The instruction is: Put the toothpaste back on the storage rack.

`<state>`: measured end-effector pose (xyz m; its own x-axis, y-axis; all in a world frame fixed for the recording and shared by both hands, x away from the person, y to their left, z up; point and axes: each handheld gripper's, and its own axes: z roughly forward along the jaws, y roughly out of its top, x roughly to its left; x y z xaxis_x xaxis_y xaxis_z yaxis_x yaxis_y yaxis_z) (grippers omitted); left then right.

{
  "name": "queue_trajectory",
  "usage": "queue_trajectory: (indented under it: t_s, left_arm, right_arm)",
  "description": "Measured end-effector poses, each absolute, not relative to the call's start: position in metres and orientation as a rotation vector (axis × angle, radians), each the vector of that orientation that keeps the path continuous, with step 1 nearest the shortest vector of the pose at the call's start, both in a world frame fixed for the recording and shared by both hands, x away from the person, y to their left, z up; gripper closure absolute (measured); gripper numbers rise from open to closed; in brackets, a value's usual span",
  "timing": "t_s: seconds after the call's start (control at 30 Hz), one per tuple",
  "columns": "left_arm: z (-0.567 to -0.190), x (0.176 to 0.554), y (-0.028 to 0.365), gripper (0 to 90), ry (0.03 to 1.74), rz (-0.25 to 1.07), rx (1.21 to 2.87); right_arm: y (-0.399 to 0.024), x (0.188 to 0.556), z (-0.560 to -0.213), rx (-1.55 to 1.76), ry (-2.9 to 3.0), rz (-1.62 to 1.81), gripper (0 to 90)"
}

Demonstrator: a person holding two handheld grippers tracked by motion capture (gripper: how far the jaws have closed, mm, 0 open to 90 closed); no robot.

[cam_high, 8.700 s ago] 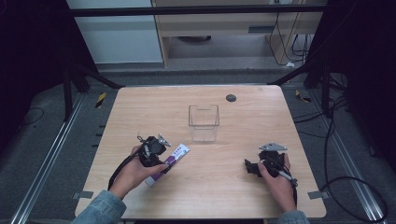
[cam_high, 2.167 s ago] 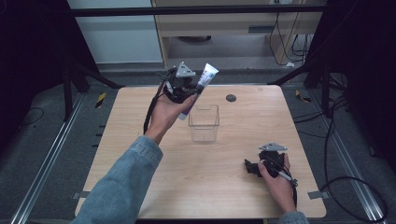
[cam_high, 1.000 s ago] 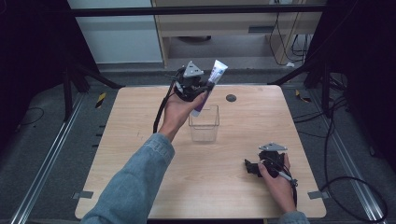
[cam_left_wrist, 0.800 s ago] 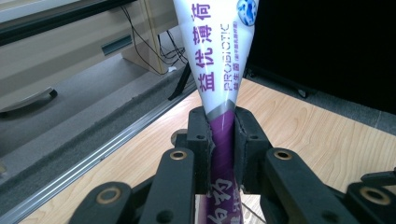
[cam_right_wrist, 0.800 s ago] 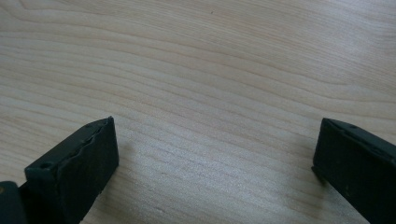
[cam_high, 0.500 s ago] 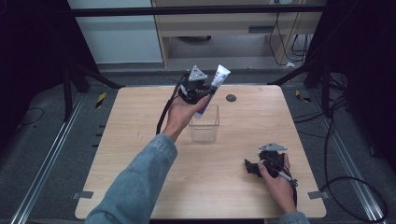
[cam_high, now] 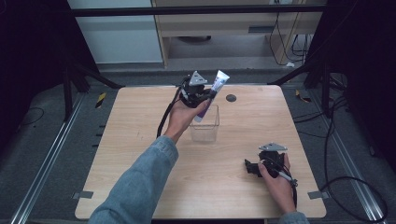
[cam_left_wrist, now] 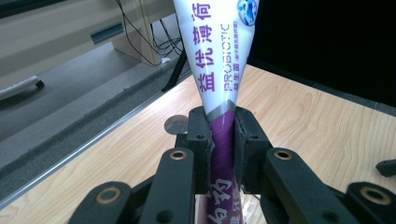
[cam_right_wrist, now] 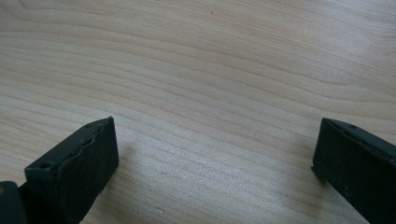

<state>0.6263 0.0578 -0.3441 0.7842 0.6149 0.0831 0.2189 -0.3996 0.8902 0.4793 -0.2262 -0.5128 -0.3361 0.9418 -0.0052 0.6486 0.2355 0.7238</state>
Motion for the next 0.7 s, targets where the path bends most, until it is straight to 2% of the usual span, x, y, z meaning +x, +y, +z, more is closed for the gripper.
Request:
queue_trajectory:
  t_s: [0.7]
  left_arm:
    - [-0.367,0.628,0.066,78.2,0.622,0.487,2.007]
  right_arm:
    - [-0.226,0.479,-0.513,1.454,2.070,0.881,0.4]
